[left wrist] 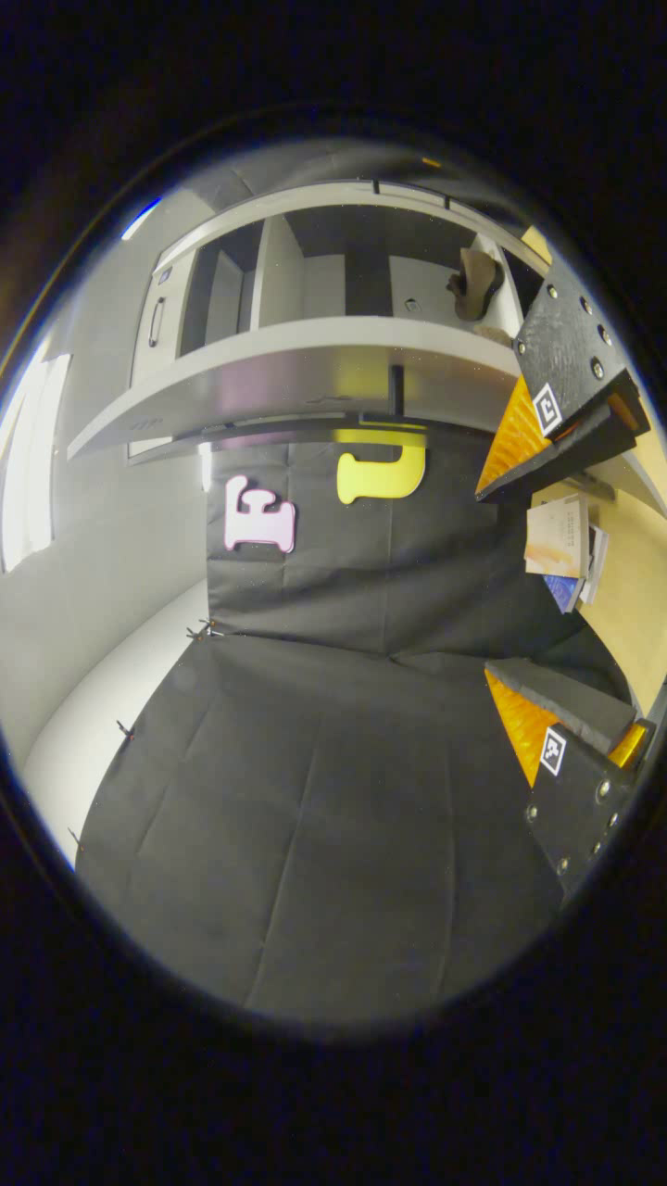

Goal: Grab one shoe with the right hand and put it into the shoe cabinet, grab the other shoe with the left hand and put it into the shoe cabinet; then close the right door with the right hand and the left door with the left hand.

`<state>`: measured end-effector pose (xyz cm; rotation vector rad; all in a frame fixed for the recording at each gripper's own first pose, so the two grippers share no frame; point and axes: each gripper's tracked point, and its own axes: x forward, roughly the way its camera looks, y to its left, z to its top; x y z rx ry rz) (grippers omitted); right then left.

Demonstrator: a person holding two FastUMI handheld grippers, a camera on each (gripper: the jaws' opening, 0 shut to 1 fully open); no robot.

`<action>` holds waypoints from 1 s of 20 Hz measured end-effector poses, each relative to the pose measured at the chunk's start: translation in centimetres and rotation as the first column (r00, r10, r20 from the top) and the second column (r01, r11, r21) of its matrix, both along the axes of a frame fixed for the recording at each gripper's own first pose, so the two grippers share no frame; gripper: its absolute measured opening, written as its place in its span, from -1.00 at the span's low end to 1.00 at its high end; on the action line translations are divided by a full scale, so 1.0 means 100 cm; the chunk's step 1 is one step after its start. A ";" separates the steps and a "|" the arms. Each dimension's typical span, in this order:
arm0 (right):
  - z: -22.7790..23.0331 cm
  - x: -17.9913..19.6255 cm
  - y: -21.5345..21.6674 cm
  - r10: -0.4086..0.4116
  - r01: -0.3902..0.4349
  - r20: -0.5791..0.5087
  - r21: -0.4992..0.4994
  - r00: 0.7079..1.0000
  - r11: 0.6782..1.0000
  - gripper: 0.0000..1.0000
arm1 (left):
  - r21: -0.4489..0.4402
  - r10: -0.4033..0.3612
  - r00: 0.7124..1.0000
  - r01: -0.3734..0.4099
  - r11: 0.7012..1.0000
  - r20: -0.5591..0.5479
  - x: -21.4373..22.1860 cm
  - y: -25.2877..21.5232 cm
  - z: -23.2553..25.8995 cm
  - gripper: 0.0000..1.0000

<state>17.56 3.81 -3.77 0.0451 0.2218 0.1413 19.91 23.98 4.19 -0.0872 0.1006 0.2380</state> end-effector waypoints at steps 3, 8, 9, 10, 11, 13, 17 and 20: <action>-0.012 -0.006 -0.014 -0.018 0.018 -0.026 -0.005 0.999 1.000 0.93 | -0.016 -0.023 1.000 0.023 1.000 0.002 0.017 -0.007 0.002 1.00; -0.021 -0.014 -0.023 -0.023 0.023 -0.049 -0.013 0.999 1.000 0.92 | -0.036 -0.050 0.999 0.050 0.998 0.008 0.021 -0.024 0.003 0.86; -0.024 -0.015 -0.022 -0.021 0.020 -0.053 -0.013 0.998 1.000 0.93 | -0.032 -0.049 0.999 0.050 0.998 0.006 0.021 -0.024 0.003 0.80; -0.025 -0.016 -0.018 -0.014 0.014 -0.057 -0.009 0.998 1.000 0.93 | -0.025 -0.051 0.999 0.051 0.998 0.002 0.020 -0.025 0.003 0.80; -0.027 -0.016 -0.014 -0.004 0.004 -0.061 -0.005 0.998 1.000 0.93 | -0.016 -0.059 0.998 0.059 0.998 0.000 0.020 -0.027 0.003 0.87; -0.032 -0.018 -0.004 0.021 -0.022 -0.072 -0.004 0.997 1.000 0.92 | -0.003 -0.097 0.995 0.097 0.995 -0.004 0.018 -0.036 0.005 0.86; -0.034 -0.021 0.019 0.072 -0.072 -0.081 0.002 0.994 0.997 0.92 | 0.026 -0.196 0.981 0.196 0.980 0.001 0.018 -0.080 0.013 0.86; -0.033 -0.022 0.026 0.088 -0.089 -0.083 -0.008 0.993 0.996 0.92 | 0.022 -0.231 0.973 0.230 0.973 0.012 0.019 -0.108 0.017 0.86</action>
